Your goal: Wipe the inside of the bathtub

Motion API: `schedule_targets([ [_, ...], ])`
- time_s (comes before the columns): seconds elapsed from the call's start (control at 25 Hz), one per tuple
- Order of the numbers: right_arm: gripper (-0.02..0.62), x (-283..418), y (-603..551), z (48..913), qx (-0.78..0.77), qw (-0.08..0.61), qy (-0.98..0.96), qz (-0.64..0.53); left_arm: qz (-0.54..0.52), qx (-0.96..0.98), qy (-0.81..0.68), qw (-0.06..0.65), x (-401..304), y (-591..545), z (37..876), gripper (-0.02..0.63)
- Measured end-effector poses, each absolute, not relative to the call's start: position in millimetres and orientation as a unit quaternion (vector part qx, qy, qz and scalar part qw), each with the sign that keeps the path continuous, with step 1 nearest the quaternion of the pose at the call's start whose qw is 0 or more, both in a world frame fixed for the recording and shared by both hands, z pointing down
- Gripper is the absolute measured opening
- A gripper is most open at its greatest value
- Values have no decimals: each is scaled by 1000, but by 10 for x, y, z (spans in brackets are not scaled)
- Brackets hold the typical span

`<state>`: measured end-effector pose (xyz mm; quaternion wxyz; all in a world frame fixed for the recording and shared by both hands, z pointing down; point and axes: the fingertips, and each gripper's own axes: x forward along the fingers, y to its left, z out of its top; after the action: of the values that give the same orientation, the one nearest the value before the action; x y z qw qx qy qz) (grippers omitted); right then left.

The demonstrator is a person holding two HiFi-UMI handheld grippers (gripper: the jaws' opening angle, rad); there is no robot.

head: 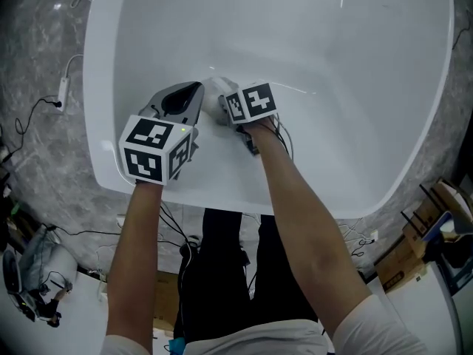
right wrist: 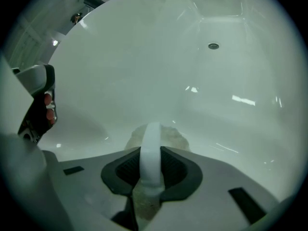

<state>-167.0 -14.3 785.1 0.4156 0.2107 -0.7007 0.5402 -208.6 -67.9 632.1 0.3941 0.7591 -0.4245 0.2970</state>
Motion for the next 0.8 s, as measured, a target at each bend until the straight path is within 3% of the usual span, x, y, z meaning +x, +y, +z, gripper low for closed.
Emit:
schedule_targets([
  [0.24,97,-1980,-172,7801,190,390,-717,545,289,759,-424,400,-2087,-730,6363,6],
  [0.8,97,-1925,-380,8403,239,396,-691,555,284,764,-417,402,-1995,-893,6593,6],
])
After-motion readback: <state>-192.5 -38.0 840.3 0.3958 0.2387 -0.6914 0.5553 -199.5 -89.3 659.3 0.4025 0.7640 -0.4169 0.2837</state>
